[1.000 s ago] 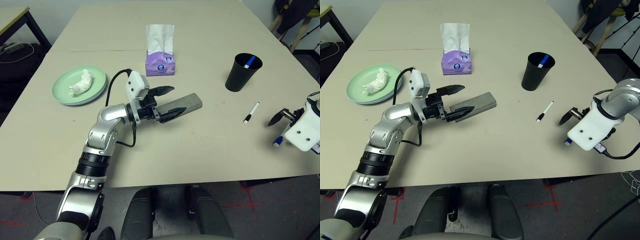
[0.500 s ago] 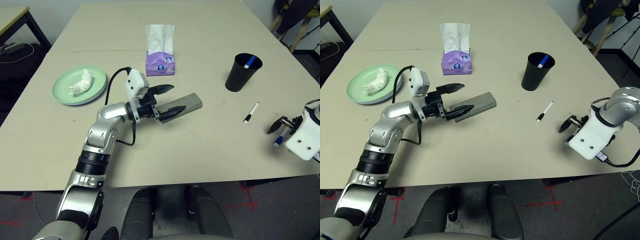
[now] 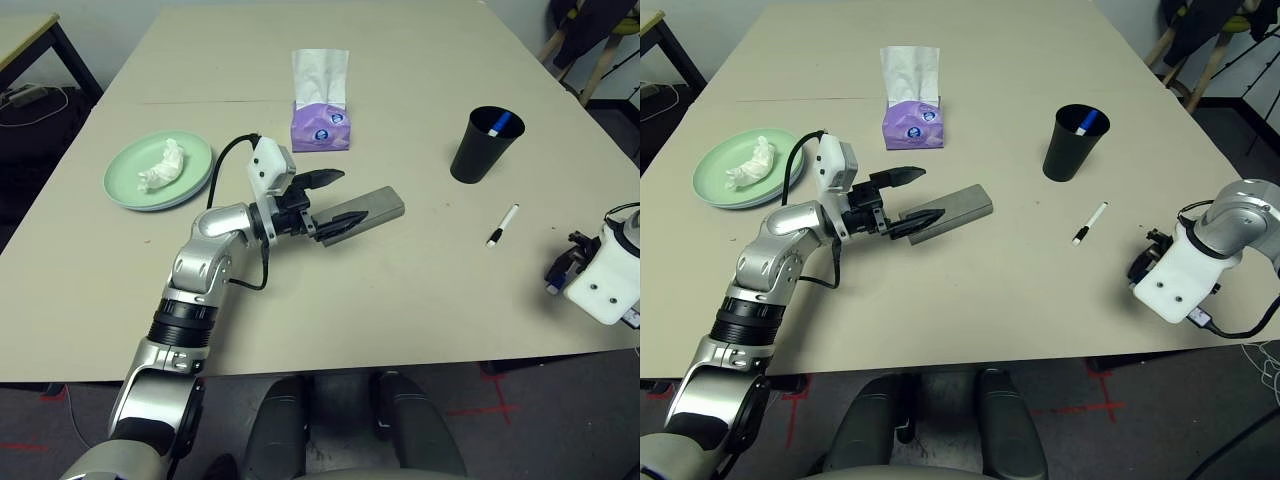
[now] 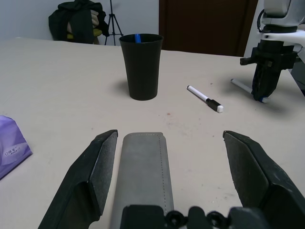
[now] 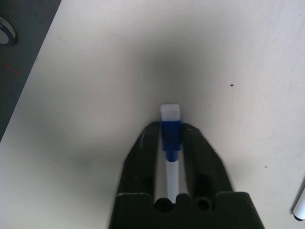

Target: Organize and tidy the items on the table.

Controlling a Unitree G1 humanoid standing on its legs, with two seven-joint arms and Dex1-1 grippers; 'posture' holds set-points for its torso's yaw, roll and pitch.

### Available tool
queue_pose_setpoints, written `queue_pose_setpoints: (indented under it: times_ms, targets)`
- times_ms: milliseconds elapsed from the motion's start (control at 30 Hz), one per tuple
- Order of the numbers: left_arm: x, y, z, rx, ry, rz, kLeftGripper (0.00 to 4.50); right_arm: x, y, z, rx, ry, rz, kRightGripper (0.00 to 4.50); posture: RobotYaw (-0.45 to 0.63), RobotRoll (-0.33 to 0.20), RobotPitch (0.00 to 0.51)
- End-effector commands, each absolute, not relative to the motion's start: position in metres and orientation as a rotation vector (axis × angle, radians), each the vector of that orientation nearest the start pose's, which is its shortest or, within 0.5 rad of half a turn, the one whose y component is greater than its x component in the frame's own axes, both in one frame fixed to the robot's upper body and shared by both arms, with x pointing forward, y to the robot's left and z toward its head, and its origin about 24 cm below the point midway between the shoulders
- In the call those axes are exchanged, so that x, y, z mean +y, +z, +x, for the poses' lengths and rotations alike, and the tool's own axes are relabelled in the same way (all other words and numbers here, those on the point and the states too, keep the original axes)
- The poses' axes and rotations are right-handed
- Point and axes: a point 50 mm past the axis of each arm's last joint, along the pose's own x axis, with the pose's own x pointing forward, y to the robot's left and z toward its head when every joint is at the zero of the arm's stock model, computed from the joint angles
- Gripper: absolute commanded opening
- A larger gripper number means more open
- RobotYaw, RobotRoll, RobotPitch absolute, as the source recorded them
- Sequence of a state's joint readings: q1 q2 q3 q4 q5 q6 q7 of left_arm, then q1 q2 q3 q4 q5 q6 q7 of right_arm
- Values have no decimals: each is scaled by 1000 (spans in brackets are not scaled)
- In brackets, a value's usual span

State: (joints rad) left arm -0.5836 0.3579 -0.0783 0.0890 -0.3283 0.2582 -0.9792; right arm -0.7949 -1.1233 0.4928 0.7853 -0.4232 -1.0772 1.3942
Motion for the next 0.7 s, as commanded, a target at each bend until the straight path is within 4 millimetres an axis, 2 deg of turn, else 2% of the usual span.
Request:
queue_pose_setpoints:
  times_ms: [33,133,267,333,433,533,600,700]
  targets:
    - [120,168,314,-154,-1178,179,4500,-309,154,280,639,1621,-1778,419,37,0,167]
    - [120,168,315,-154,-1181,181,4500,-304,164,286,615,1591,-1745,419,35,0,166]
    - [120,167,315,-151,-1186,179,4500,-284,195,297,544,1533,-1604,419,26,0,156]
    - [120,167,315,-149,-1188,179,4500,-271,211,300,485,1496,-1464,419,24,0,150]
    - [121,165,315,-143,-1190,180,4500,-243,243,304,315,1460,-1148,419,22,0,146]
    - [123,161,314,-131,-1189,189,4500,-227,263,306,194,1423,-878,419,20,0,142]
    - [124,158,314,-123,-1185,194,4500,-221,270,308,130,1370,-730,419,17,0,140]
    - [125,155,313,-114,-1178,187,4500,-218,264,318,27,1213,-499,419,14,0,140]
